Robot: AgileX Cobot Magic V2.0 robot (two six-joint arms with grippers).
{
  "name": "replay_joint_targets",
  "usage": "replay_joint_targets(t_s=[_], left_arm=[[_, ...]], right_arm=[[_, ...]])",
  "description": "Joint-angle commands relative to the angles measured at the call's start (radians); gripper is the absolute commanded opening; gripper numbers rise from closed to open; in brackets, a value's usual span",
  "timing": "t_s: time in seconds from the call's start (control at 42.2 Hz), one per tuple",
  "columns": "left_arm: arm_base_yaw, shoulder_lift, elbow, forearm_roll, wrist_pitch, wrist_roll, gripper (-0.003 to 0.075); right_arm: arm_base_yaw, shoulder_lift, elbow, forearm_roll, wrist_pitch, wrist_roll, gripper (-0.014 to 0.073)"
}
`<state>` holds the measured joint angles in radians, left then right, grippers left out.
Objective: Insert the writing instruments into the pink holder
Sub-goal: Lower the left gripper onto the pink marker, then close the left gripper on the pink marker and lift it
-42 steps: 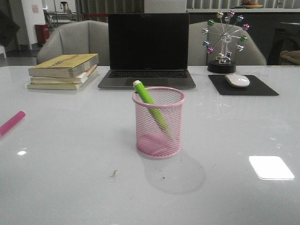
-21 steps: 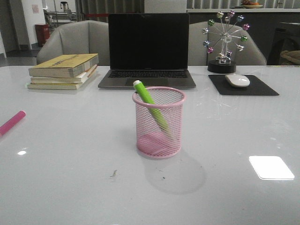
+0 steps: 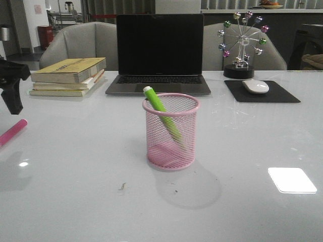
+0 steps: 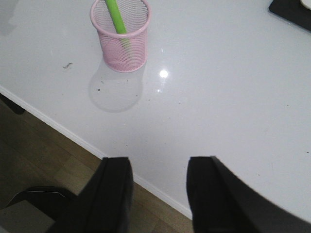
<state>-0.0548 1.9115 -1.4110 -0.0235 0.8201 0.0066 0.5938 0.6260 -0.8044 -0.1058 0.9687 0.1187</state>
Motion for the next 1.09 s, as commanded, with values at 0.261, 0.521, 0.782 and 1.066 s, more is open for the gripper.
replay_joint_targets(t_s=[0.261, 0.521, 0.782, 1.066], left_arm=[[0.001, 0.139, -0.221, -0.014, 0.032, -0.007, 0.0507], [0.001, 0.201, -0.281, -0.014, 0.046, -0.007, 0.0507], [0.001, 0.226, -0.286, -0.014, 0.057, -0.007, 0.048], [0.001, 0.213, -0.318, -0.012, 0.095, -0.007, 0.014]], right_arm=[[-0.007, 0.0, -0.023, -0.021, -0.073, -0.006, 0.0393], [-0.007, 0.0, -0.023, -0.021, -0.073, -0.006, 0.0393], [-0.007, 0.0, -0.023, -0.021, -0.073, -0.006, 0.0393], [-0.007, 0.0, -0.023, -0.021, -0.073, -0.006, 0.0393]])
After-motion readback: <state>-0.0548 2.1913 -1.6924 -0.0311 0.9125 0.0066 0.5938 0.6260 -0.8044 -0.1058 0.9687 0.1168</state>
